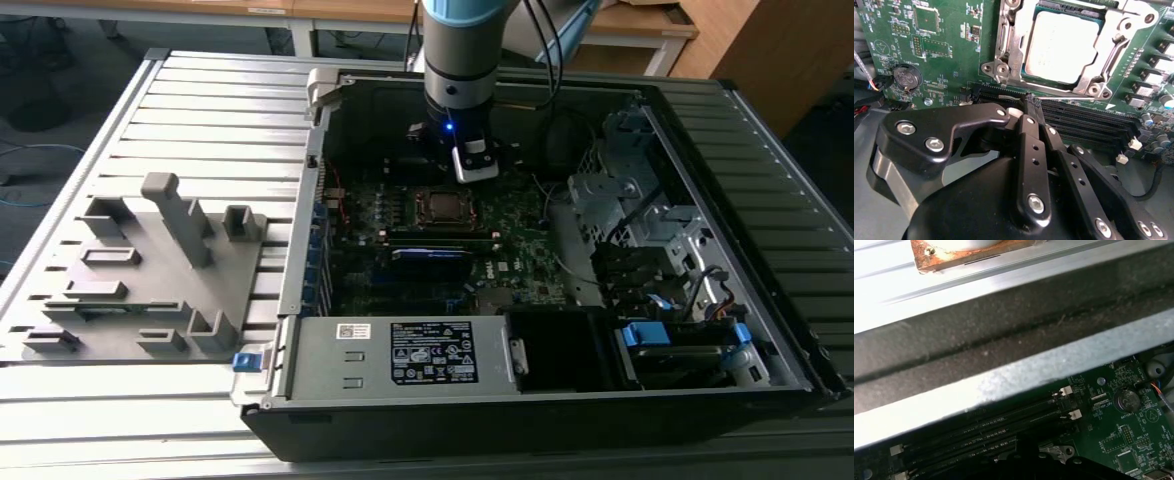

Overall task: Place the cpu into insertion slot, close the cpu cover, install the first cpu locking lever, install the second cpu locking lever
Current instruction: 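Install the first cpu locking lever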

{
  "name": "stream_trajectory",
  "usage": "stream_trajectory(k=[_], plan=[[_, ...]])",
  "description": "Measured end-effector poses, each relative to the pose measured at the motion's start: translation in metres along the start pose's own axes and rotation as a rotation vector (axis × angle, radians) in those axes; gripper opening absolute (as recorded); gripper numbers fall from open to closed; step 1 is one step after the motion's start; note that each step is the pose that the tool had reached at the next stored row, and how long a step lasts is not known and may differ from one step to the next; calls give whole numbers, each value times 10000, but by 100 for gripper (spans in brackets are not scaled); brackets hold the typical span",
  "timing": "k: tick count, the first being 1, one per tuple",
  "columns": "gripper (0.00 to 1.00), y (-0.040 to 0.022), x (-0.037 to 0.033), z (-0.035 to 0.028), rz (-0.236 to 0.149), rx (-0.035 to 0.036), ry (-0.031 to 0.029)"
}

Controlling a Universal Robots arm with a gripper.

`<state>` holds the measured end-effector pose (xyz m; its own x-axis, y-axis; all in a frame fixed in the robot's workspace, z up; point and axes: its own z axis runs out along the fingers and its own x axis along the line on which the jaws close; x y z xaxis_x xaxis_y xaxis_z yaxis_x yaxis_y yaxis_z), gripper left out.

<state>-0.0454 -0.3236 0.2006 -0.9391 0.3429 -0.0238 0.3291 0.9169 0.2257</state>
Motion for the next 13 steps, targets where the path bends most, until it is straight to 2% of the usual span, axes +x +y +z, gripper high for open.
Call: stream_trajectory(k=[6, 8, 13], plan=[[11, 1, 0, 0, 3, -29, 9], [11, -1, -1, 0, 7, -87, 30], [11, 0, 0, 0, 10, -98, 33]])
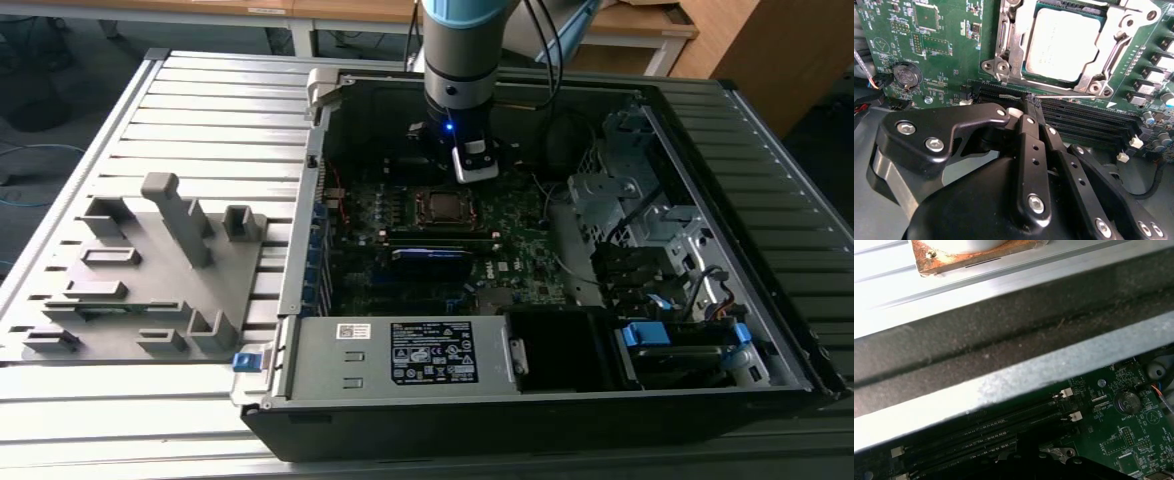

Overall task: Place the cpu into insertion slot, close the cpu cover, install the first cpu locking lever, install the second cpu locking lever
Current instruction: 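Install the first cpu locking lever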

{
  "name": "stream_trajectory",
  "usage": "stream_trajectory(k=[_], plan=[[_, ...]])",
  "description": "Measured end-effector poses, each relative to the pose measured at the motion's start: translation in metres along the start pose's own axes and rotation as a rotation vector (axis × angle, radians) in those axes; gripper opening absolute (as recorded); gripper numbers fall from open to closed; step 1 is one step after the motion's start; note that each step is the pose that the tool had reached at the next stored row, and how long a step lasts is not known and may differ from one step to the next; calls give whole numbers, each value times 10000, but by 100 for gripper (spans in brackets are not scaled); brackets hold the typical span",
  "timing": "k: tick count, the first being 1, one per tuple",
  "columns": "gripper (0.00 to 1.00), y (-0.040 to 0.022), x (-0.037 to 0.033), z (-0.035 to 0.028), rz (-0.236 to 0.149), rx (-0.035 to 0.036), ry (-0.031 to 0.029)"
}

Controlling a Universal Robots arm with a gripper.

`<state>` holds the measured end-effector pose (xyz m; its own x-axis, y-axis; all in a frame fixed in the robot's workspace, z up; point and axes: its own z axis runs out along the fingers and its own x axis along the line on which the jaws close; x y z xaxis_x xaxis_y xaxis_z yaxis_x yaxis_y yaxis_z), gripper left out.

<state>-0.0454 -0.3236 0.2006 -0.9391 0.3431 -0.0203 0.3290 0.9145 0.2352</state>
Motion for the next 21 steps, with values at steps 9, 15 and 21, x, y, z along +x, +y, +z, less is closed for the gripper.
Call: stream_trajectory(k=[9, 15, 21], plan=[[11, -2, 0, 8, -2, -4, -2], [11, -4, 0, 16, -7, -13, -29], [11, -7, -2, 30, -11, -16, -53]])
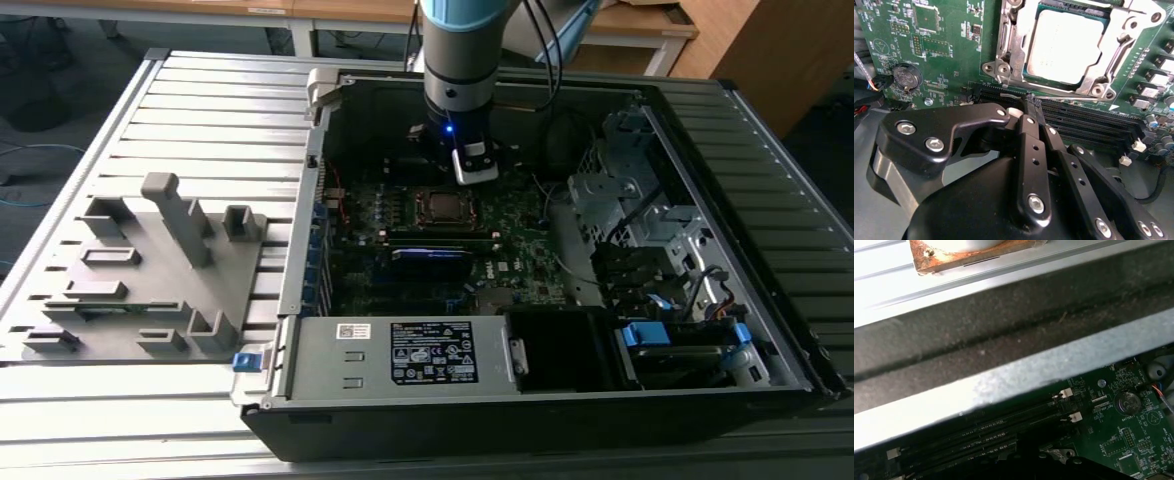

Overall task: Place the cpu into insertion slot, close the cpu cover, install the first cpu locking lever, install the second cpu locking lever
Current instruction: 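Install the first cpu locking lever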

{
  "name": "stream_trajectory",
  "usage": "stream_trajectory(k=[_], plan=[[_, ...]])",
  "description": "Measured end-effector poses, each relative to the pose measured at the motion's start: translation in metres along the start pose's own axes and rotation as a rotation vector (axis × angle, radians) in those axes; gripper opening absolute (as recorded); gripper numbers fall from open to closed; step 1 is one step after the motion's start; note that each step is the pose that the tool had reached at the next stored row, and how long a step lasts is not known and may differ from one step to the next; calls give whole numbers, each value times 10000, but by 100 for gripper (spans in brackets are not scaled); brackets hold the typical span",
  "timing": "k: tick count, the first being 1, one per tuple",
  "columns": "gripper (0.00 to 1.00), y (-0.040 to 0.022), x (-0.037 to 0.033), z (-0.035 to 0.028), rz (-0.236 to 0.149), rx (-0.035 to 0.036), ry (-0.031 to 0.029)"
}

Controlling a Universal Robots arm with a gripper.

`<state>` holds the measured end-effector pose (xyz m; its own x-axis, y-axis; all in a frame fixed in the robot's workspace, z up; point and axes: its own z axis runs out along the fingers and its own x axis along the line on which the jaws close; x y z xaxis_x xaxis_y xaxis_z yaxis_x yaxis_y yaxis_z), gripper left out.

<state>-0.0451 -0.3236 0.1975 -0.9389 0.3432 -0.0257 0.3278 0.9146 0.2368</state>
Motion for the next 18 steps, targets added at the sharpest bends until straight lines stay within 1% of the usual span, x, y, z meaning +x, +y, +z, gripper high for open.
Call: stream_trajectory(k=[9, 18], plan=[[11, 2, -7, 1, -1, 0, 0], [11, 10, -32, 12, -2, 4, 0]])
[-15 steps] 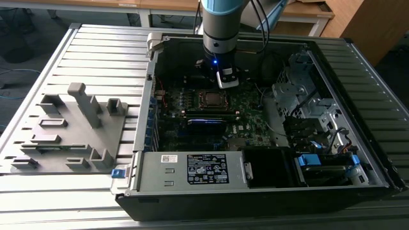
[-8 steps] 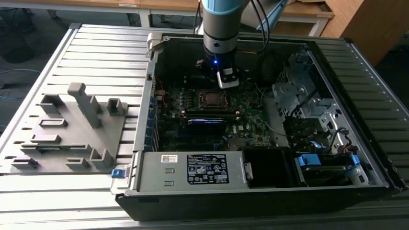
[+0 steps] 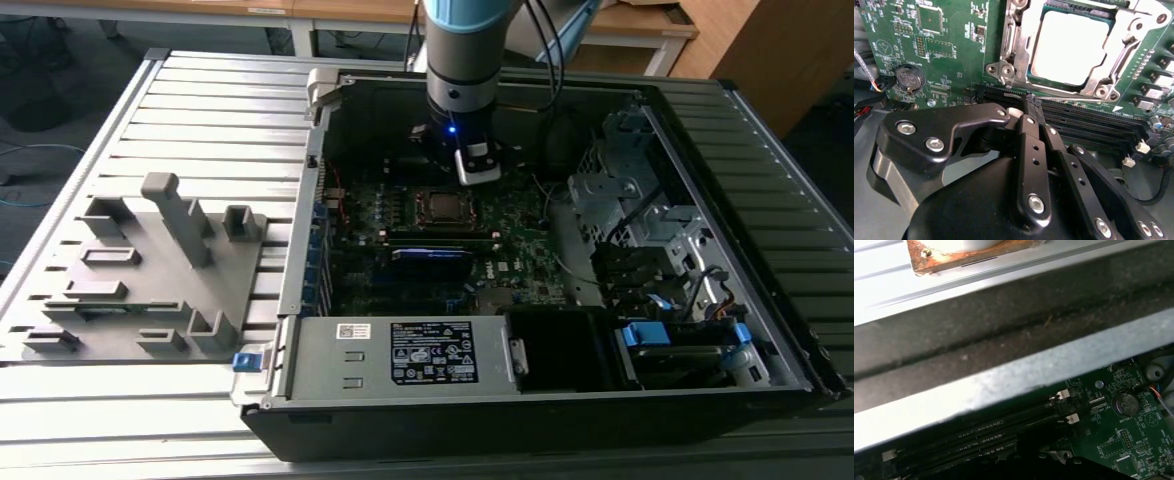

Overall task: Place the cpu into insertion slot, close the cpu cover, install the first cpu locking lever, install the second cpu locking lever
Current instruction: 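Install the first cpu locking lever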

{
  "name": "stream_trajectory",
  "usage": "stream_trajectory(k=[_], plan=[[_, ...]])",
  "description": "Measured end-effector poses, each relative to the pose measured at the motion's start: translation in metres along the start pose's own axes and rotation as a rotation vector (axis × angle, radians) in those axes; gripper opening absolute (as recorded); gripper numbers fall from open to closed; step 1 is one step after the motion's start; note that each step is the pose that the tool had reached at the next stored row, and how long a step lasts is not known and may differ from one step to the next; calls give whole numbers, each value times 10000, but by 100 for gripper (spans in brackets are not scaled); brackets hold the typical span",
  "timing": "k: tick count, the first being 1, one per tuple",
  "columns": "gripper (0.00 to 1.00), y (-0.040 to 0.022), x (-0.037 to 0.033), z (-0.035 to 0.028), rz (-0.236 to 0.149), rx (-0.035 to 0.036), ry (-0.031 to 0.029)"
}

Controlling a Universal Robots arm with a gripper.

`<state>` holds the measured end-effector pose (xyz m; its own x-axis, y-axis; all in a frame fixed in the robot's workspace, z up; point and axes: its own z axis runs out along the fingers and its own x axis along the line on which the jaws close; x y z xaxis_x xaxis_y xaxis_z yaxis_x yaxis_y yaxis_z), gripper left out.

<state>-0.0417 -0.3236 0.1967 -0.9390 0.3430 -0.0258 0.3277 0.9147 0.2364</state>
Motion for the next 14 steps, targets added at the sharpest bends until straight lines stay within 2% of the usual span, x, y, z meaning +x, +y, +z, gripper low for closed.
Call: stream_trajectory(k=[7, 8, 10, 11, 14], plan=[[11, 1, -4, 3, -1, -1, -9], [11, -3, 5, 4, -12, -17, -50], [11, -10, 23, 7, -44, -69, -189], [11, -11, 27, 7, -49, -78, -214], [11, -12, 27, 7, -52, -79, -217]])
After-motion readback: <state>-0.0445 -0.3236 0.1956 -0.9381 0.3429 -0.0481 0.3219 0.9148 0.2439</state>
